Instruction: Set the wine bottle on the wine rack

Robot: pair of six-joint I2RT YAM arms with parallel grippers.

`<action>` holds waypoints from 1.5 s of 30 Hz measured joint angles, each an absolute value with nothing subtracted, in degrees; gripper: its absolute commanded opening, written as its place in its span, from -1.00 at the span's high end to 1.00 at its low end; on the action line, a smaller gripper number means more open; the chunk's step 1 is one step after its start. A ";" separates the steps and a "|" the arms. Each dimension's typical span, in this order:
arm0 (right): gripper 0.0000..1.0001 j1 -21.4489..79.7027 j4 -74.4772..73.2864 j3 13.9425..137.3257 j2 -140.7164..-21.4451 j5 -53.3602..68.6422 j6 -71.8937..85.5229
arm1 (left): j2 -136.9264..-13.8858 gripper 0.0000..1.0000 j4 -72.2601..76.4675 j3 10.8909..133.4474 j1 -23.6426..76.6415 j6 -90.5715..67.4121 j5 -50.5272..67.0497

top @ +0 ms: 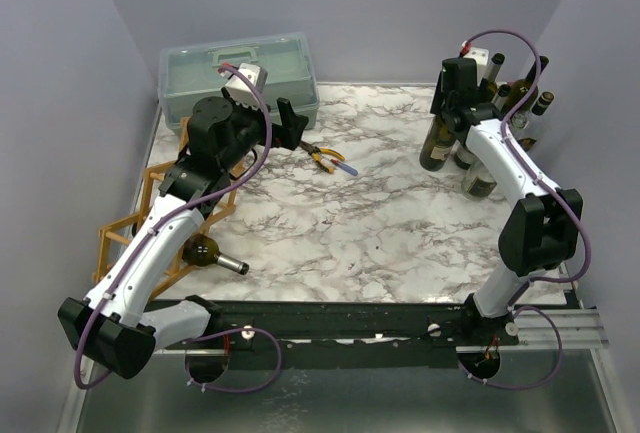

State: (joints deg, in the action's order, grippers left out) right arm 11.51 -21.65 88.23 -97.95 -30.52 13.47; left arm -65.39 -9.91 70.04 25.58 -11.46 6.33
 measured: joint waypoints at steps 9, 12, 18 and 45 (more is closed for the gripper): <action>0.20 11.51 -19.29 86.43 -97.95 -29.85 11.25 | -66.89 -0.92 -9.96 70.04 25.58 -11.49 6.35; 0.51 11.51 -18.35 86.39 -97.95 -29.02 11.31 | -67.07 -0.92 -9.96 70.04 25.58 -11.49 6.35; 0.67 11.40 -18.17 86.41 -97.86 -25.80 11.33 | -67.64 -0.92 -9.98 70.04 25.58 -11.51 6.37; 0.99 11.25 -18.94 64.73 -80.01 17.96 27.88 | -78.85 -0.98 -12.88 70.81 33.10 -13.85 8.67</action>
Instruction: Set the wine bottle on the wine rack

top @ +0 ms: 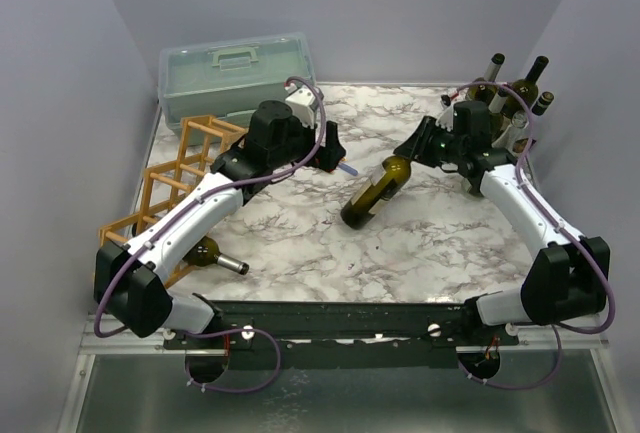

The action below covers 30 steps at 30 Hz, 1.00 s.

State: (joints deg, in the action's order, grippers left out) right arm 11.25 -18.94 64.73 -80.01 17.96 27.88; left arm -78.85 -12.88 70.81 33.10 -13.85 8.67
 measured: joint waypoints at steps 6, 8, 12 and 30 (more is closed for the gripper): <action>0.99 11.35 -10.41 58.70 -79.77 28.21 38.04 | -80.82 -0.98 -14.26 72.10 38.70 -9.96 7.70; 0.99 11.35 -7.11 57.19 -79.53 29.95 41.01 | -81.67 -0.98 -15.07 72.66 40.38 -8.23 5.06; 0.99 11.35 -0.23 54.52 -78.13 32.77 46.72 | -83.70 -0.98 -17.08 73.56 44.25 -5.85 0.36; 0.99 11.35 8.08 53.39 -73.23 37.30 53.82 | -85.25 -0.97 -19.53 73.69 51.59 1.21 -8.47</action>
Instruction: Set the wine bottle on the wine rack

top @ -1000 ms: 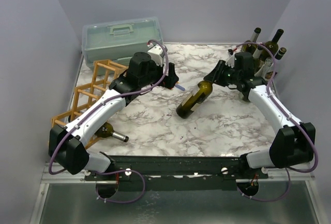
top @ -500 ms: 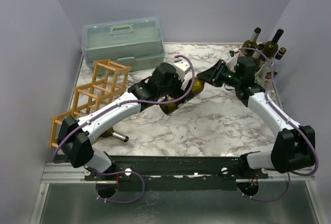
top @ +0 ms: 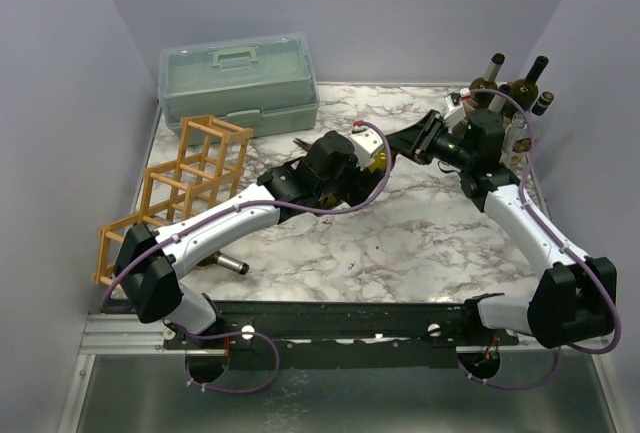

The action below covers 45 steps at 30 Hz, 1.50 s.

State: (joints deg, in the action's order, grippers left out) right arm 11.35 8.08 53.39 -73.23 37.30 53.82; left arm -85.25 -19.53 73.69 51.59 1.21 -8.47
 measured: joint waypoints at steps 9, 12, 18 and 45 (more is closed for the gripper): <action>0.99 11.25 11.79 51.40 -73.10 38.57 56.01 | -85.32 -0.91 -19.79 73.69 52.64 3.36 -11.38; 0.99 11.25 13.06 51.16 -73.10 38.70 56.77 | -85.32 -0.77 -19.79 73.69 52.64 3.84 -11.73; 0.92 11.22 15.46 50.22 -73.03 39.24 57.78 | -85.32 0.11 -20.14 73.69 53.19 6.42 -12.36; -1.00 11.29 -30.15 67.72 -69.54 28.49 21.63 | -74.48 1.00 -11.38 50.22 51.86 37.43 -17.08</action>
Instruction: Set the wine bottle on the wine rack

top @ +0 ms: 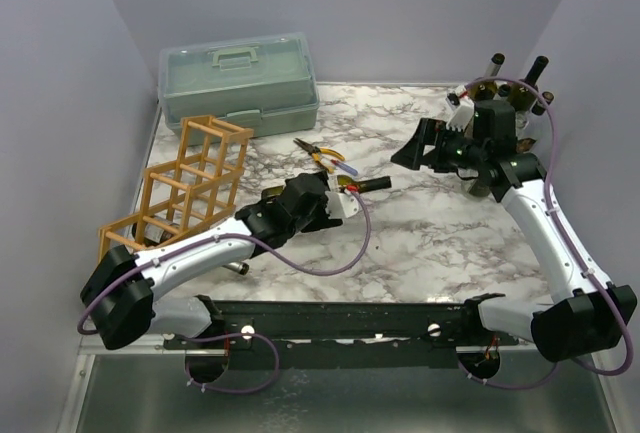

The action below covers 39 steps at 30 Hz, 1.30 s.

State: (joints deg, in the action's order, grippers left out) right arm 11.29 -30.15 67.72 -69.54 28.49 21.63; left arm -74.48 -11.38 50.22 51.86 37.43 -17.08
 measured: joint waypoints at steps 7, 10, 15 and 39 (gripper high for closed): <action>-1.00 11.49 -36.23 65.87 -69.38 32.27 15.55 | -69.30 1.00 -10.79 45.41 51.88 45.04 -8.80; -1.00 14.06 -38.02 65.17 -69.65 33.95 13.76 | -68.73 1.00 -11.18 45.41 51.88 47.07 -6.61; -0.93 20.97 -40.73 65.06 -71.53 34.37 11.09 | -67.96 1.00 -13.21 45.39 51.88 49.58 -4.40; -0.42 34.65 -41.19 61.39 -79.81 38.09 7.62 | -63.44 1.00 -19.64 45.21 52.47 54.08 1.58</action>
State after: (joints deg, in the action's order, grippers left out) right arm 34.65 -41.19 61.39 -79.81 38.09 7.62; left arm -63.44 -19.64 45.21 52.47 54.08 1.58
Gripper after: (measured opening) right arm 0.753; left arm 0.757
